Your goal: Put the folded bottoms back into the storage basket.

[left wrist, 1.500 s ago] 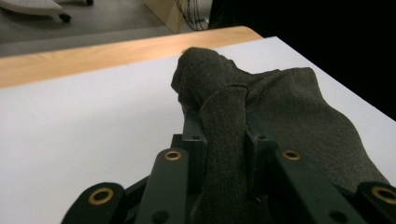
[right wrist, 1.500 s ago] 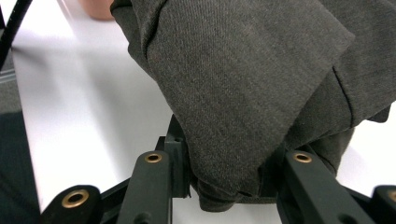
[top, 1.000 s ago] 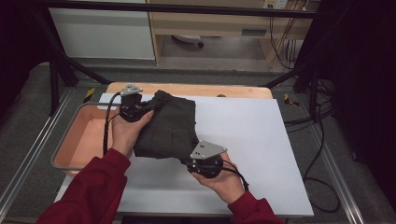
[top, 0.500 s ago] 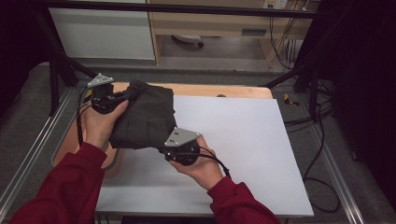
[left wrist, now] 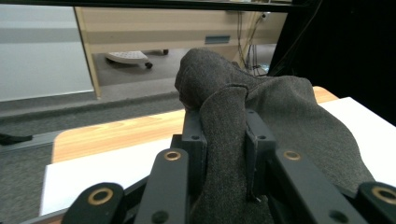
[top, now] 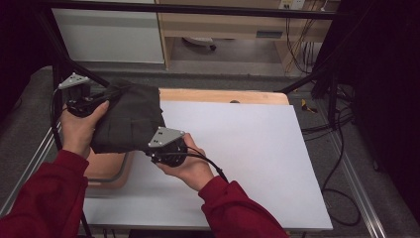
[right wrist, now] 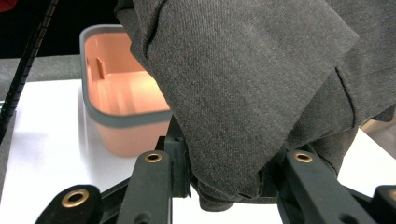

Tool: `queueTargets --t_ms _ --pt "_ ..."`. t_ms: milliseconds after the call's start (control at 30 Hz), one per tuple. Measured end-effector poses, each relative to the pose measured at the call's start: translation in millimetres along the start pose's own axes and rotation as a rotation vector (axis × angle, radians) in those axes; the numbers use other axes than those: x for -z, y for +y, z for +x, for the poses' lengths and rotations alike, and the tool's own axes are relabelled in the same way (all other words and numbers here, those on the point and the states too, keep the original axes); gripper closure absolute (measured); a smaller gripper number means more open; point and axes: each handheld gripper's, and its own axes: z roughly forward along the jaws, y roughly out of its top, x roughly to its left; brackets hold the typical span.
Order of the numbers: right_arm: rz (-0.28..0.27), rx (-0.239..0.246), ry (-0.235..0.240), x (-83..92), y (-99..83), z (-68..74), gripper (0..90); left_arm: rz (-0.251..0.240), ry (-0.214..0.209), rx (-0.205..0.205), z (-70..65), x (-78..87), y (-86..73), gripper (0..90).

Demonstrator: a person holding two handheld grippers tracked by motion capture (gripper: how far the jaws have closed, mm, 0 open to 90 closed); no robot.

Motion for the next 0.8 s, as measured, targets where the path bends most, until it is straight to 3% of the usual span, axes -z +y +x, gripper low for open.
queueTargets --t_ms 400,800 --pt "-0.042 -0.019 0.034 -18.9 19.0 2.1 65.4 -0.015 0.027 -0.007 20.4 16.0 7.6 74.1" --pt "-0.049 -0.019 0.058 -25.4 32.2 2.3 65.2 -0.018 0.05 -0.023 26.8 27.1 16.2 74.1"
